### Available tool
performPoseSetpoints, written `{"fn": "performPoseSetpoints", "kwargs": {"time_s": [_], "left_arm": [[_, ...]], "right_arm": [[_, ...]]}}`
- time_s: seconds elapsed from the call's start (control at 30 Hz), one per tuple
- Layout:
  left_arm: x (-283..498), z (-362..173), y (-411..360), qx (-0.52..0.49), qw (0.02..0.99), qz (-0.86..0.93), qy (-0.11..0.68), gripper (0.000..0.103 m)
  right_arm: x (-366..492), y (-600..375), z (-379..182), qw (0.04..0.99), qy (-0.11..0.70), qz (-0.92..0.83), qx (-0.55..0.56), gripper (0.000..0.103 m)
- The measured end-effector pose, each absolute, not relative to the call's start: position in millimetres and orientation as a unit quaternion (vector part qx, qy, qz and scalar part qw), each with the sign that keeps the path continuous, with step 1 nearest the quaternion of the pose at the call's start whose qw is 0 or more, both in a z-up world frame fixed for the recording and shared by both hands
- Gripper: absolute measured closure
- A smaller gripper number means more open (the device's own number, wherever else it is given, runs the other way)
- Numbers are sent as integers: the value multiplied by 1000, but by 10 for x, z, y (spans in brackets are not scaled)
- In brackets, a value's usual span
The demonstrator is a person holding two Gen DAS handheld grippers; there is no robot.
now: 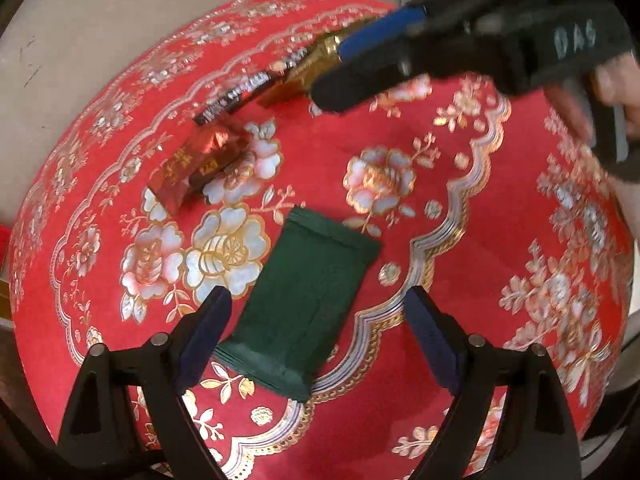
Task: Organize snacks
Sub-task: 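Move both tools back toward the dark green pack and red candy pack, then grasp the dark green pack with the left tool while the right tool grasps the red candy pack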
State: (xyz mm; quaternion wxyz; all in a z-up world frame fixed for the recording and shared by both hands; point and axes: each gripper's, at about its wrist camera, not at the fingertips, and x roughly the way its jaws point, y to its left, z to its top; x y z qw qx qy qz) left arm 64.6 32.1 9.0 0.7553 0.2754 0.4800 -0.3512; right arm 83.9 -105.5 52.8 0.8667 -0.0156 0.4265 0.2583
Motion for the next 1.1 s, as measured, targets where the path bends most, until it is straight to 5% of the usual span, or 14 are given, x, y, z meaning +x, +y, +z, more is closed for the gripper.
{"fn": "performPoseSetpoints", "kwargs": {"time_s": [0.13, 0.37, 1.0, 1.07, 1.1], "left_arm": [[696, 69, 358, 260, 751, -359, 489, 16], [720, 109, 468, 221, 766, -349, 493, 50], [644, 148, 862, 83, 817, -180, 541, 54], [644, 145, 872, 76, 822, -159, 542, 54], [641, 146, 885, 68, 824, -147, 543, 54]], "right_arm": [[871, -1026, 528, 866, 427, 262, -13, 37], [966, -958, 509, 866, 426, 261, -17, 36], [1640, -46, 182, 799, 411, 369, -237, 37], [1665, -72, 138, 797, 425, 366, -223, 41], [1649, -109, 136, 798, 430, 364, -212, 52]]}}
